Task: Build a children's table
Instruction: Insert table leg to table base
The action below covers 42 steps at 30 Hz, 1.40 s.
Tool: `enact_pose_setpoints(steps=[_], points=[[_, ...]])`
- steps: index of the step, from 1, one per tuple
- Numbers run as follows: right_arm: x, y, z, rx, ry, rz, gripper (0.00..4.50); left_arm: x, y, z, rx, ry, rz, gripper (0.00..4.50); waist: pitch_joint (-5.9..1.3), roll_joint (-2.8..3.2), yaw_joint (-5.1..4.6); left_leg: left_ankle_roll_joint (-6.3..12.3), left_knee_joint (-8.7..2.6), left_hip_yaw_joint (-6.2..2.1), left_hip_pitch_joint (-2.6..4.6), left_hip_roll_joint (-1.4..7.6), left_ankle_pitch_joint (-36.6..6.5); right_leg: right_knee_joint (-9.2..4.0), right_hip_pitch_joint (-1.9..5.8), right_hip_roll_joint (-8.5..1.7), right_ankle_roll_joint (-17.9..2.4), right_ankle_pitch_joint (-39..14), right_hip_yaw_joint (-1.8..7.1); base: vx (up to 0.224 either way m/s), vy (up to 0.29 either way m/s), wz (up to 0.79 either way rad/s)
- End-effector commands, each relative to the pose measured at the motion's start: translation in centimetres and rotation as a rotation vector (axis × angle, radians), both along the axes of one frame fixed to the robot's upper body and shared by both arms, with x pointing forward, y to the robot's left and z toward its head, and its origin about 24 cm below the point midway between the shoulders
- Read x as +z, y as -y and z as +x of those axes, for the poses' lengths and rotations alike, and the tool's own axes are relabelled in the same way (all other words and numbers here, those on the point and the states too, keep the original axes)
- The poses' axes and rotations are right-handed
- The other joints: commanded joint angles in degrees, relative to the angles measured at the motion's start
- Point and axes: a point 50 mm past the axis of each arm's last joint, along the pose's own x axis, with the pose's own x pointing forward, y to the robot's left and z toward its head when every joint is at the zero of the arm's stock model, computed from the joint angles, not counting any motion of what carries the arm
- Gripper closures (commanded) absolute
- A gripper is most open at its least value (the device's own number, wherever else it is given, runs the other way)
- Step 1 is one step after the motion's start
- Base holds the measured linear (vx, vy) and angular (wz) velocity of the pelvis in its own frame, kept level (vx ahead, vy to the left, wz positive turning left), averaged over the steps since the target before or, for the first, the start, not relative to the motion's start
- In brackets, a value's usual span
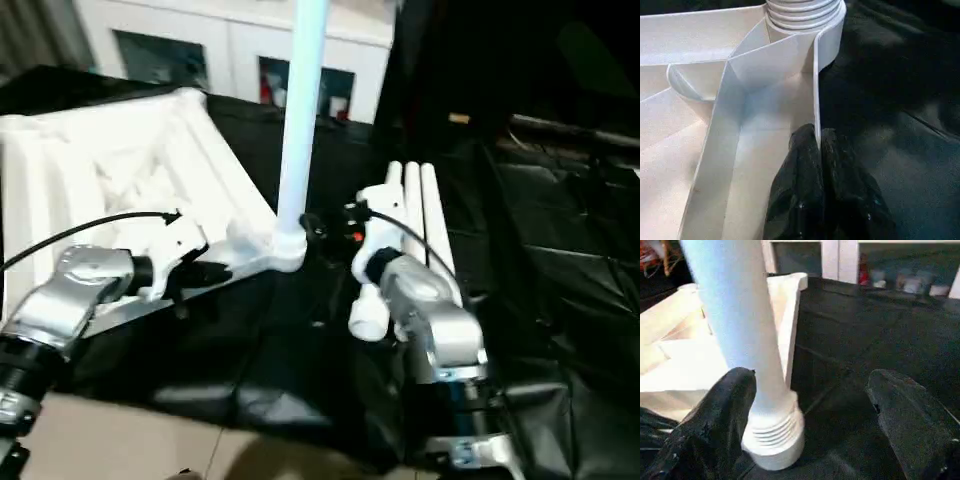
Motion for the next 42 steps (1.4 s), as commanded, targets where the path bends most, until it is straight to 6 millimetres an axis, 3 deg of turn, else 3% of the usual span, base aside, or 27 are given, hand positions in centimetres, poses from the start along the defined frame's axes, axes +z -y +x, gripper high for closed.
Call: enact_pose_setpoints(steps=[1, 3, 7, 8, 9, 11, 13, 17, 19, 21, 22, 26, 33, 40, 42], points=[[0.2, 0.4, 0.2, 0.025, -0.001, -0.014, 0.61, 1.9, 0.9, 0.5, -0.063, 0.087, -0.042, 4.5, -3.5, 1.32, 0.02, -2.21, -5.11, 0.93, 1.24, 1.1, -9.31, -4.38, 3.58, -3.18, -13.47, -2.99, 1.7, -0.08, 0.009, -0.01], [0.0, 0.5, 0.1, 0.093, -0.006, -0.053, 0.61, 2.0, 0.9, 0.5, -0.078, 0.084, -0.036, 4.5, -3.48, 1.12, 0.17, -2.47, -5.12, 1.11, 1.21, 1.12, -10.72, -4.75, 3.37, -3.23, -12.09, -6.91, 1.87, -0.074, 0.004, -0.01], [-0.3, 0.6, -0.4, 0.207, -0.005, -0.088, 0.61, 2.1, 1.0, 0.5, -0.101, 0.087, -0.033, 4.5, -3.56, 0.96, 0.47, -2.13, -5.03, 1.26, 0.8, 1.07, -10.42, -5.14, 3.09, -3.28, -10.86, -9.45, 2.0, -0.028, -0.004, 0.0], [-0.5, 0.8, -0.7, 0.261, 0.001, -0.104, 0.31, 2.1, 1.0, 0.4, -0.117, 0.087, -0.033, 4.5, -3.62, 0.92, 0.59, -1.9, -4.95, 1.3, 0.68, 1.14, -9.85, -5.13, 3.17, -3.28, -10.75, -8.8, 2.01, 0.0, 0.0, 0.0], [-0.8, 1.3, -0.9, 0.316, 0.004, -0.138, 0.31, 2.2, 1.1, 0.3, -0.145, 0.085, -0.033, 4.5, -3.67, 0.18, 0.51, -1.52, -4.91, 1.43, 0.6, 1.19, -9.33, -5.16, 3.14, -3.26, -10.77, -8.26, 2.03, 0.0, 0.0, 0.0], [-0.9, 1.6, -0.8, 0.341, 0.003, -0.163, 0.24, 2.2, 1.2, 0.2, -0.165, 0.083, -0.033, 4.5, -3.74, 0.57, 0.72, -1.22, -4.79, 1.49, 0.46, 1.21, -8.05, -4.93, 3.06, -3.31, -11.2, -6.94, 1.97, 0.0, 0.0, 0.0], [-1.1, 2.1, -0.7, 0.392, -0.002, -0.192, 0.09, 2.1, 1.4, -0.1, -0.202, 0.082, -0.031, 4.5, -3.78, 0.03, 0.71, -0.43, -4.7, 1.67, 0.35, 1.19, -6.98, -4.84, 2.97, -3.15, -12.0, -5.1, 1.86, 0.0, 0.0, 0.0], [-1.6, 1.6, -0.2, 0.441, 0.009, -0.253, 0.09, 1.7, 1.9, -0.6, -0.257, 0.067, -0.02, 4.5, -3.65, -0.01, 0.59, 0.66, -4.65, 1.67, 0.01, 1.22, -5.19, -4.38, 2.75, -3.08, -12.96, -2.12, 1.68, 0.0, 0.0, 0.0], [-1.9, 0.8, 0.4, 0.443, 0.014, -0.28, 0.09, 1.3, 2.2, -1.1, -0.29, 0.048, -0.01, 4.5, -3.13, -0.31, 0.38, 0.88, -4.7, 1.82, -0.02, 1.14, -5.49, -4.53, 2.42, -3.07, -12.99, -2.88, 1.77, 0.0, 0.0, 0.0], [-2.0, 0.6, 0.5, 0.448, 0.014, -0.281, 0.09, 1.2, 2.3, -1.2, -0.297, 0.043, -0.009, 4.5, -3.15, -0.1, 0.48, 0.75, -4.77, 1.8, 0.24, 1.33, -6.04, -4.51, 2.35, -3.16, -13.08, -3.21, 1.8, 0.0, 0.0, 0.0], [-2.2, 0.1, 0.5, 0.492, 0.017, -0.293, 0.09, 1.0, 2.4, -1.5, -0.314, 0.033, -0.004, 4.5, -2.46, -0.63, 0.45, 1.0, -4.98, 1.88, 0.15, 1.37, -6.36, -4.63, 2.09, -2.97, -12.97, -3.27, 1.81, 0.0, 0.0, 0.0], [-2.5, -0.5, 0.3, 0.561, 0.026, -0.313, 0.09, 0.6, 2.4, -1.8, -0.324, 0.022, 0.019, 4.5, -2.19, -0.96, 0.36, 1.76, -5.15, 1.98, 0.11, 1.37, -5.4, -4.54, 2.31, -2.97, -13.05, -1.7, 1.79, 0.0, 0.0, 0.0], [-2.9, -0.3, 0.5, 0.603, 0.037, -0.359, 0.09, 0.2, 2.0, -1.6, -0.31, 0.024, 0.054, 4.5, -1.79, -1.14, -0.19, 2.76, -5.28, 2.12, 0.22, 1.38, -4.96, -4.76, 2.29, -2.99, -13.45, -1.59, 1.82, 0.0, 0.0, 0.0], [-2.8, -0.1, 0.8, 0.605, 0.046, -0.339, 0.09, 0.2, 1.9, -1.6, -0.31, 0.025, 0.068, 4.5, -1.69, -1.15, -0.24, 2.08, -5.47, 2.1, 0.37, 1.58, -6.72, -5.01, 2.19, -3.06, -13.0, -4.79, 1.88, 0.0, 0.0, 0.0], [-2.9, -0.2, 0.8, 0.605, 0.045, -0.336, 0.36, 0.2, 1.9, -1.6, -0.31, 0.025, 0.066, 4.5, -1.73, -1.23, -0.25, 2.17, -5.46, 2.13, 0.33, 1.57, -6.48, -4.99, 2.22, -3.06, -13.04, -4.37, 1.89, 0.0, 0.0, 0.0]])
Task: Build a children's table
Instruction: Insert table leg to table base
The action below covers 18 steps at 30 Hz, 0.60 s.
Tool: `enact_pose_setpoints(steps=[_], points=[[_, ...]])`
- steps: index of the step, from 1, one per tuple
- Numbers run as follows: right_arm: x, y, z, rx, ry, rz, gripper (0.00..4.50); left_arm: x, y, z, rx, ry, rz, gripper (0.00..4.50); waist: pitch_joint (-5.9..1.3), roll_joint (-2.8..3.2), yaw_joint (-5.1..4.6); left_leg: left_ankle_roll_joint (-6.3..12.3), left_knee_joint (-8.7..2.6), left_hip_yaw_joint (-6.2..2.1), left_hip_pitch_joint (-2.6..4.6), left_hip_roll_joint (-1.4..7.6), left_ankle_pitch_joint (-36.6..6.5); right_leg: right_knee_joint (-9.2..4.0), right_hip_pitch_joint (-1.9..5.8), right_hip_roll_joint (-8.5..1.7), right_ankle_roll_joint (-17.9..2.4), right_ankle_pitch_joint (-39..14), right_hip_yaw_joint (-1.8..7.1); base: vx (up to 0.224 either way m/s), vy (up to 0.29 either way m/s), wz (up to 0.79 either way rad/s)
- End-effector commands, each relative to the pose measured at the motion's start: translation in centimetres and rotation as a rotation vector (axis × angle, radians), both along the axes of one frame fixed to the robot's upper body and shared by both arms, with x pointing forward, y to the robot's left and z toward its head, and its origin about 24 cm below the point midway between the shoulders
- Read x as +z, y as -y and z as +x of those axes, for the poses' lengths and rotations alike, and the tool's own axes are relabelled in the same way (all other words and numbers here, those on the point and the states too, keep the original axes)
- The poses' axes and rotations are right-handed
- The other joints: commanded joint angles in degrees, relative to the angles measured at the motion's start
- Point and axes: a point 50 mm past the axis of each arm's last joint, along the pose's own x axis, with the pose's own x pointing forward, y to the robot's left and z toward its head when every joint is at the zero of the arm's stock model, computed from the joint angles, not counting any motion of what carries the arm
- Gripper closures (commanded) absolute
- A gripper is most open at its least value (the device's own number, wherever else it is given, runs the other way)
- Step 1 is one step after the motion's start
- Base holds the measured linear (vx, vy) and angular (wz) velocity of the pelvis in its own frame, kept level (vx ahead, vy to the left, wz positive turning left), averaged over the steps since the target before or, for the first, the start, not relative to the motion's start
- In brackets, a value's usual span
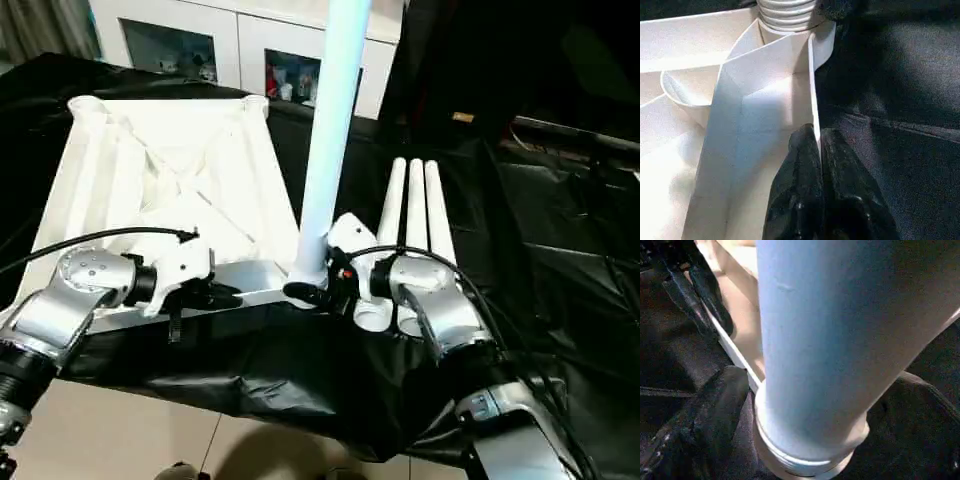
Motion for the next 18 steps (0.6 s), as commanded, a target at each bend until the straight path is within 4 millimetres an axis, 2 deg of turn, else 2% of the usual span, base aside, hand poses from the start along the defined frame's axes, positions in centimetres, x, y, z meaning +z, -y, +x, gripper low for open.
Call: enact_pose_setpoints(steps=[1, 3, 11, 13, 14, 15, 16, 18], points=[[0.5, 0.1, 0.3, 0.003, 0.018, 0.01, 0.36, 0.1, 0.6, 0.0, -0.033, 0.017, 0.015, 4.5, -2.93, 0.45, -0.27, 1.97, -4.59, 0.54, 0.7, 0.76, -7.25, -4.17, 2.65, -3.09, -13.2, -5.1, 1.77, 0.0, 0.0, 0.0], [0.3, 0.0, 0.3, 0.005, 0.019, 0.013, 0.36, 0.1, 0.6, 0.0, -0.034, 0.016, 0.015, 4.5, -2.92, 0.46, -0.3, 2.06, -4.6, 0.55, 0.66, 0.77, -7.18, -4.15, 2.64, -3.08, -13.29, -4.89, 1.76, 0.0, 0.0, 0.0], [-0.1, 0.0, 0.4, -0.007, 0.016, 0.014, 1.18, -0.1, 0.6, 0.0, -0.039, 0.015, 0.02, 4.5, -2.87, 0.55, -0.4, 1.5, -4.77, 0.54, 0.69, 0.81, -8.77, -4.43, 2.47, -3.11, -13.05, -6.99, 1.82, 0.0, 0.0, 0.0], [-0.2, -0.1, 0.4, -0.006, 0.015, 0.015, 1.23, -0.2, 0.5, 0.0, -0.039, 0.015, 0.023, 4.5, -2.82, 0.52, -0.37, 1.38, -4.83, 0.52, 0.67, 0.82, -9.18, -4.54, 2.47, -3.14, -12.91, -7.73, 1.83, 0.0, 0.0, 0.0], [-0.3, -0.1, 0.4, -0.006, 0.014, 0.012, 1.46, -0.2, 0.5, 0.0, -0.039, 0.013, 0.024, 4.5, -2.82, 0.5, -0.37, 1.35, -4.86, 0.51, 0.64, 0.83, -9.19, -4.53, 2.49, -3.14, -12.81, -7.84, 1.84, 0.0, 0.0, 0.0], [-0.4, -0.1, 0.4, -0.006, 0.014, 0.008, 1.46, -0.2, 0.5, -0.1, -0.04, 0.012, 0.027, 4.5, -2.78, 0.57, -0.37, 1.32, -4.88, 0.51, 0.69, 0.85, -9.31, -4.59, 2.38, -3.15, -12.71, -8.04, 1.86, 0.0, 0.0, 0.0], [-0.5, -0.1, 0.4, -0.007, 0.014, 0.005, 1.64, -0.3, 0.5, -0.1, -0.04, 0.011, 0.029, 4.5, -2.73, 0.56, -0.4, 1.22, -4.94, 0.5, 0.65, 0.86, -9.62, -4.63, 2.37, -3.14, -12.61, -8.41, 1.84, 0.0, 0.0, 0.0], [-0.7, -0.2, 0.4, -0.016, 0.011, 0.001, 1.69, -0.4, 0.4, -0.1, -0.036, 0.009, 0.032, 4.5, -2.63, 0.5, -0.46, 1.1, -5.02, 0.49, 0.66, 0.86, -10.13, -4.75, 2.27, -3.15, -12.33, -9.42, 1.88, 0.0, 0.0, 0.0]])
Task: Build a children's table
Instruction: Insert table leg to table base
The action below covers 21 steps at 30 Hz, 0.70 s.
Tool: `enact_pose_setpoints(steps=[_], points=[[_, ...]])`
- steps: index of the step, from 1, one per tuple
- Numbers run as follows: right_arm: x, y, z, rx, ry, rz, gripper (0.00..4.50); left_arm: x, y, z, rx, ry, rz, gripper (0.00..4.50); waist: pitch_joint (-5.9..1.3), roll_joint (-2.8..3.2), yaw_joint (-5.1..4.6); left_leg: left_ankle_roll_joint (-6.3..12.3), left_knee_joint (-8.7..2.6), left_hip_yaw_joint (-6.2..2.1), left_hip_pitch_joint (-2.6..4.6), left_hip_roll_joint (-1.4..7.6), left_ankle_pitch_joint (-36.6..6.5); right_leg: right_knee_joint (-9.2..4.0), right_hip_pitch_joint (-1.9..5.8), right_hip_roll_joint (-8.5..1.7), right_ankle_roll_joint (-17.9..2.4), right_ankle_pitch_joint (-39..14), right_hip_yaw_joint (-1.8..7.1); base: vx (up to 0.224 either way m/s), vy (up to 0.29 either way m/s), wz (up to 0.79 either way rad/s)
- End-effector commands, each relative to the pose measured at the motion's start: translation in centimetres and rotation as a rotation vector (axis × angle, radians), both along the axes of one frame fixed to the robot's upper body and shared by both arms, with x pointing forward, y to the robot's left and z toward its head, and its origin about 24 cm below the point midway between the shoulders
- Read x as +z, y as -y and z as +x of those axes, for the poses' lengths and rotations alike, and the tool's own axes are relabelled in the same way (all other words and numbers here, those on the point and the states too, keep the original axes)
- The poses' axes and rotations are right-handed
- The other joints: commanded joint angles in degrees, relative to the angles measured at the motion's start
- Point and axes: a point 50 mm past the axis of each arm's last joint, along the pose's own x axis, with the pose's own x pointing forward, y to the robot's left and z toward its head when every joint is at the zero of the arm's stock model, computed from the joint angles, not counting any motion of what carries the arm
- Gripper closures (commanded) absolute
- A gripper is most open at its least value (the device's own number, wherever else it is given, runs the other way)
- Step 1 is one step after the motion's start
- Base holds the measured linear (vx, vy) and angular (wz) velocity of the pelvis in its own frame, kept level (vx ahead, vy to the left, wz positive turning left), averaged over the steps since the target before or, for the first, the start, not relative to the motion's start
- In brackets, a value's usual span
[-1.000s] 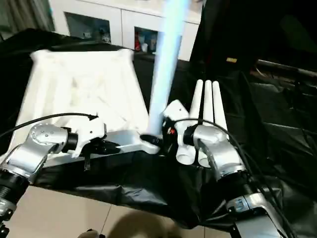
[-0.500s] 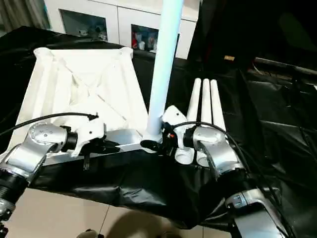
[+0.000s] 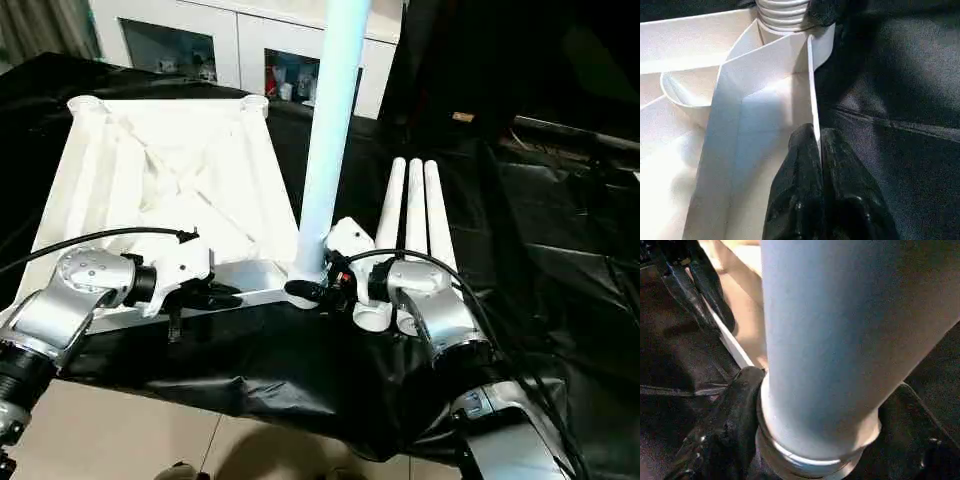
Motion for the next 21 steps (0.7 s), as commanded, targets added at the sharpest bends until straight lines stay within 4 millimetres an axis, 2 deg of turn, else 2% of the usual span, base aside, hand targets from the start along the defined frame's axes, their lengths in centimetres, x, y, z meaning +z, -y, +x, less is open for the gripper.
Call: enact_pose_setpoints(steps=[1, 7, 9, 11, 14, 18, 19, 21], points=[[0.2, 0.0, 0.4, -0.017, 0.015, -0.017, 1.69, -0.3, 0.5, -0.2, -0.033, 0.002, 0.024, 4.5, -2.65, 0.52, -0.35, 1.11, -4.88, 0.45, 0.62, 0.86, -10.13, -4.72, 2.28, -3.15, -12.33, -9.42, 1.86, 0.0, 0.0, 0.0], [-0.4, -0.4, 0.7, -0.125, -0.018, 0.018, 1.77, -0.7, 0.2, 0.0, 0.019, 0.003, 0.026, 4.5, -2.52, 0.51, -0.81, 0.35, -5.17, 0.38, 0.57, 0.82, -11.7, -5.07, 2.14, -3.2, -11.52, -12.66, 1.96, 0.0, 0.0, 0.0], [-0.8, -0.9, 1.1, -0.242, -0.042, 0.036, 1.78, -0.9, 0.5, 0.6, 0.099, 0.013, 0.009, 4.5, -2.46, 0.46, -1.08, -0.18, -5.32, 0.34, 0.53, 0.78, -11.67, -5.24, 2.14, -3.17, -10.91, -13.86, 1.99, 0.0, 0.0, 0.0], [-0.9, -1.1, 1.2, -0.284, -0.047, 0.042, 1.78, -0.9, 0.6, 0.8, 0.125, 0.017, 0.002, 4.5, -2.46, 0.45, -1.18, -0.65, -5.38, 0.31, 0.6, 0.75, -12.26, -5.42, 2.04, -3.19, -10.25, -15.8, 1.99, 0.0, 0.0, 0.0], [-1.3, -1.8, 1.8, -0.485, -0.077, 0.084, 1.78, -1.0, 1.5, 1.8, 0.245, 0.036, -0.011, 4.5, -2.49, 0.45, -1.18, -1.11, -5.51, 0.34, 0.62, 0.6, -11.74, -5.55, 1.95, -3.15, -9.56, -16.33, 2.08, 0.0, 0.0, 0.0], [-2.0, -3.0, 2.1, -0.682, -0.07, 0.08, 1.78, -1.5, 2.5, 3.0, 0.424, 0.051, -0.001, 4.5, -2.66, 0.54, -1.02, -1.89, -5.47, 0.52, 0.95, 0.64, -11.08, -5.53, 1.7, -2.99, -9.49, -14.27, 2.11, 0.0, 0.0, 0.0], [-2.1, -3.6, 2.1, -0.725, -0.078, 0.092, 1.78, -1.7, 2.9, 3.1, 0.448, 0.043, 0.01, 4.5, -2.68, 0.5, -1.16, -1.86, -5.55, 0.46, 0.64, 0.58, -10.92, -5.37, 1.86, -3.01, -9.25, -13.55, 2.09, 0.0, 0.0, 0.0], [-2.1, -4.4, 2.0, -0.75, -0.086, 0.112, 1.78, -2.0, 3.1, 3.0, 0.454, 0.05, 0.036, 4.5, -2.76, 0.47, -1.1, -1.71, -5.54, 0.48, 0.65, 0.57, -10.47, -5.26, 1.88, -2.95, -8.98, -11.86, 2.07, 0.0, 0.0, 0.0]])
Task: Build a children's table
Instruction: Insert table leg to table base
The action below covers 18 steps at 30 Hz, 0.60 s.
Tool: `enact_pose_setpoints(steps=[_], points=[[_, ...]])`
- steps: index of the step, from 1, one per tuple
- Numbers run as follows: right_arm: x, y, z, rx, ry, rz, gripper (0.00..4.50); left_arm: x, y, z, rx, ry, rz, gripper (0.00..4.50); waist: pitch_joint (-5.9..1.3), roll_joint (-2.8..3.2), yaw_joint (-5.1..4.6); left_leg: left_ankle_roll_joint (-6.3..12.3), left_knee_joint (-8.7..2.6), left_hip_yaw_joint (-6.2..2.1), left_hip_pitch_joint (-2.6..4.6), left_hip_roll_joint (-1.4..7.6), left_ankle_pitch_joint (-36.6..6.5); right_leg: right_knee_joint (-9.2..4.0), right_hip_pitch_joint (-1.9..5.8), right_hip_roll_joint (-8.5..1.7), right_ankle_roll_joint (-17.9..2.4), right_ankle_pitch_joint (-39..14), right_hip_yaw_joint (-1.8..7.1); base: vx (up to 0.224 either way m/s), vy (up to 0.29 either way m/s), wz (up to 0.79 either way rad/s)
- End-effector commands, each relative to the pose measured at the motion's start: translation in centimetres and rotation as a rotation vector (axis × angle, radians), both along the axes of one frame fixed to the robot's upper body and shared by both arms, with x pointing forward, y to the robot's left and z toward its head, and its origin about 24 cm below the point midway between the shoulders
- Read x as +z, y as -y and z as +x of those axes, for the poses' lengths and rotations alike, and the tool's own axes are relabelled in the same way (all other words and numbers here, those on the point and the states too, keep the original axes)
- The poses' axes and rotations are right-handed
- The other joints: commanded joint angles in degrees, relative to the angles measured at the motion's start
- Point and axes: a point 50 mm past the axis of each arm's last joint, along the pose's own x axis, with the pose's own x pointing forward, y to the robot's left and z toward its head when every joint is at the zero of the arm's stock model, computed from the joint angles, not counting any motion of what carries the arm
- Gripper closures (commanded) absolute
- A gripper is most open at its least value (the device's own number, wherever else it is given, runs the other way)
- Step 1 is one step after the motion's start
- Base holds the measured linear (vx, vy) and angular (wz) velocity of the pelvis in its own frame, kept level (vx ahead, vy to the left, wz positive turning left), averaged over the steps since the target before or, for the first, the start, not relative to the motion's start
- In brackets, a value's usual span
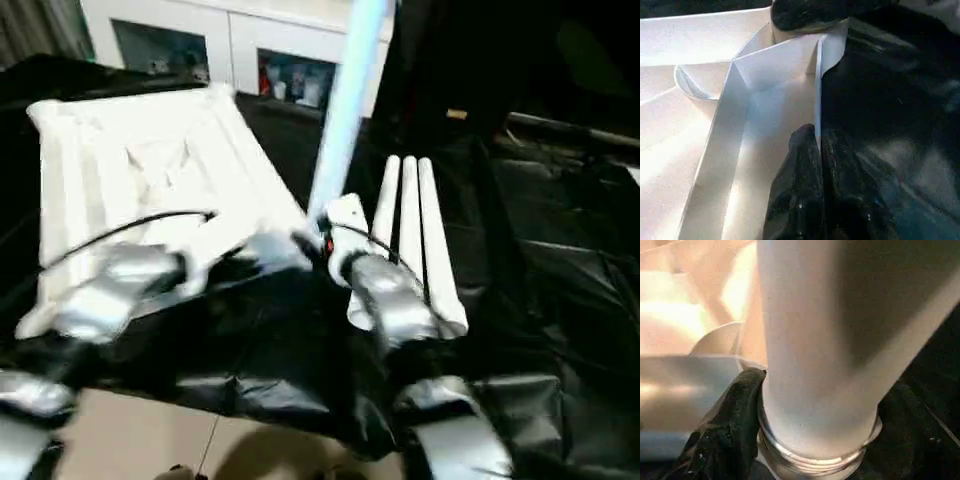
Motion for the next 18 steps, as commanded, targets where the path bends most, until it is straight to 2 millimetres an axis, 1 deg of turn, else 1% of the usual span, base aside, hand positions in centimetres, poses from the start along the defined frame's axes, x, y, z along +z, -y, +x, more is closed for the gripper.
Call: enact_pose_setpoints(steps=[1, 2, 5, 6, 7, 8, 9, 10, 11, 12, 13, 14, 15, 16, 18], points=[[-1.5, -0.9, -0.7, -0.011, -0.071, 0.014, 1.78, -1.6, -0.9, 0.1, 0.119, -0.013, 0.079, 4.5, -2.83, 0.64, -0.28, -1.04, -4.56, 0.25, 0.22, 0.58, -10.45, -5.05, 1.99, -2.89, -9.05, -10.44, 1.99, 0.0, 0.0, 0.0], [-1.4, -1.3, -0.7, 0.001, -0.074, 0.023, 1.78, -1.7, -0.9, 0.1, 0.125, -0.014, 0.083, 4.5, -2.8, 0.54, -0.33, -0.92, -4.57, 0.28, 0.21, 0.57, -10.46, -5.04, 2.01, -2.83, -9.05, -9.98, 1.96, 0.0, 0.0, 0.0], [-1.2, -2.4, -1.0, 0.056, -0.064, 0.033, 1.78, -1.8, -0.6, -0.1, 0.114, -0.016, 0.083, 4.5, -2.78, 0.66, -0.4, -0.51, -4.64, 0.28, 0.16, 0.63, -10.5, -5.03, 2.1, -2.86, -9.22, -8.67, 1.9, 0.0, 0.0, 0.0], [-1.1, -2.6, -1.0, 0.067, -0.06, 0.043, 1.78, -1.8, -0.5, -0.2, 0.108, -0.018, 0.082, 4.5, -2.66, 0.65, -0.49, -0.52, -4.72, 0.27, 0.12, 0.69, -11.38, -5.16, 2.04, -2.91, -9.13, -9.62, 1.93, 0.0, 0.0, 0.0], [-1.0, -2.6, -1.0, 0.075, -0.057, 0.056, 1.78, -1.8, -0.5, -0.3, 0.101, -0.018, 0.081, 4.5, -2.58, 0.52, -0.55, -0.52, -4.76, 0.29, 0.11, 0.69, -11.8, -5.27, 2.0, -2.91, -8.99, -10.31, 1.94, 0.0, 0.0, 0.0], [-0.8, -2.7, -1.0, 0.076, -0.055, 0.075, 1.78, -1.8, -0.5, -0.4, 0.093, -0.017, 0.085, 4.5, -2.53, 0.58, -0.54, -0.57, -4.8, 0.26, 0.12, 0.7, -12.26, -5.32, 1.96, -2.94, -8.86, -11.09, 1.96, 0.0, 0.0, 0.0], [-0.3, -2.6, -1.0, 0.119, -0.034, 0.12, 1.43, -1.7, -0.6, -0.5, 0.07, -0.012, 0.083, 4.5, -2.54, 0.4, -0.61, -0.53, -4.8, 0.27, 0.14, 0.71, -12.64, -5.44, 1.91, -2.97, -8.49, -12.15, 2.0, 0.0, 0.0, 0.0], [-0.2, -2.6, -1.0, 0.124, -0.031, 0.126, 1.22, -1.6, -0.6, -0.5, 0.068, -0.012, 0.083, 4.5, -2.53, 0.46, -0.58, -0.39, -4.84, 0.22, 0.09, 0.73, -12.86, -5.45, 1.97, -3.01, -8.39, -12.42, 2.02, 0.0, 0.0, 0.0], [0.0, -2.4, -1.0, 0.134, -0.011, 0.131, 1.22, -1.6, -0.7, -0.6, 0.054, -0.015, 0.078, 4.5, -2.68, 0.41, -0.59, -0.11, -4.82, 0.23, 0.1, 0.8, -12.14, -5.4, 2.03, -3.03, -8.33, -11.48, 2.03, 0.0, 0.0, 0.0], [0.3, -2.2, -1.0, 0.146, 0.009, 0.125, 1.08, -1.5, -0.8, -0.7, 0.051, -0.024, 0.076, 4.5, -2.77, 0.41, -0.59, 0.23, -4.74, 0.33, 0.03, 0.77, -10.34, -5.2, 2.12, -3.0, -8.72, -8.97, 2.04, 0.0, 0.0, 0.0], [0.4, -2.0, -1.0, 0.161, 0.018, 0.121, 1.08, -1.4, -0.9, -0.7, 0.041, -0.021, 0.077, 4.5, -2.82, 0.43, -0.53, 0.73, -4.69, 0.37, -0.08, 0.76, -8.86, -5.0, 2.28, -2.97, -9.15, -6.58, 2.01, 0.0, 0.0, 0.0], [0.6, -1.8, -0.9, 0.169, 0.027, 0.119, 1.01, -1.3, -1.0, -0.8, 0.027, -0.022, 0.074, 4.5, -2.79, 0.36, -0.59, 0.97, -4.69, 0.42, -0.09, 0.74, -8.37, -5.0, 2.26, -2.89, -9.32, -5.81, 2.0, 0.0, 0.0, 0.0], [0.9, -1.6, -0.9, 0.185, 0.033, 0.119, 0.87, -1.3, -1.3, -0.9, 0.024, -0.024, 0.075, 4.5, -2.84, 0.3, -0.65, 1.17, -4.7, 0.4, -0.22, 0.67, -7.6, -4.91, 2.51, -2.92, -9.65, -5.1, 1.96, 0.0, 0.0, 0.0], [1.1, -1.3, -0.9, 0.215, 0.031, 0.117, 0.73, -1.2, -1.5, -1.1, -0.006, -0.017, 0.073, 4.5, -2.83, 0.35, -0.68, 1.43, -4.66, 0.42, -0.19, 0.68, -7.17, -4.89, 2.52, -2.89, -9.99, -4.47, 1.96, 0.0, 0.0, 0.0], [1.7, -0.6, -1.0, 0.301, 0.037, 0.091, 0.69, -1.0, -2.1, -1.4, -0.036, -0.021, 0.074, 4.5, -2.71, 0.24, -0.83, 1.69, -4.74, 0.39, -0.33, 0.69, -7.04, -4.9, 2.67, -2.82, -10.15, -4.28, 1.91, 0.0, 0.0, 0.0]])
